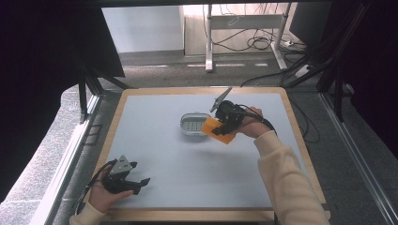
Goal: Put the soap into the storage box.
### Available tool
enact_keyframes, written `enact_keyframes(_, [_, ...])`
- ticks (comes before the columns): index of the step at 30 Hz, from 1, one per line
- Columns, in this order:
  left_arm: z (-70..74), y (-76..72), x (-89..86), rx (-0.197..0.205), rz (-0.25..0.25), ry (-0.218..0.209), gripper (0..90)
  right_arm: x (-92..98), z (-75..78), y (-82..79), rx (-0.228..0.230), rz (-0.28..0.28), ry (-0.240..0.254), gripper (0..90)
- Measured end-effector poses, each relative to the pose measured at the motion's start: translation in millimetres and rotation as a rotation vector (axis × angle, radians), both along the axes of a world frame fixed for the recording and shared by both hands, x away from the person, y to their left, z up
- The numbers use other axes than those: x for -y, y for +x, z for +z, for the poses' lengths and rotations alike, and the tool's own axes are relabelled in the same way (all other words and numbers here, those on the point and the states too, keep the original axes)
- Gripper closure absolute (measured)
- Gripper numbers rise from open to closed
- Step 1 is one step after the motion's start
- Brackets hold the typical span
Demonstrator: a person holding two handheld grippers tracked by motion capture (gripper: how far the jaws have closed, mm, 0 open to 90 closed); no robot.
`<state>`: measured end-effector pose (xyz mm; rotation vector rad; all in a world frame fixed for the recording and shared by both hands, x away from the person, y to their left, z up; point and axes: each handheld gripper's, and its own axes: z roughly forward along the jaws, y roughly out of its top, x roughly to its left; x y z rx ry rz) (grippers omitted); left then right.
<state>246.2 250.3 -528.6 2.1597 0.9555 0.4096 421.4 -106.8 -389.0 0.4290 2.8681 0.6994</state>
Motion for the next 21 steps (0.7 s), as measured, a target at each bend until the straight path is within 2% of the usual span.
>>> enact_keyframes(21, [0.9,-0.1,-1.8,0.004,-0.001,-0.006,18.9,-29.4,-0.8,17.0,0.013,0.029,-0.038,61.7])
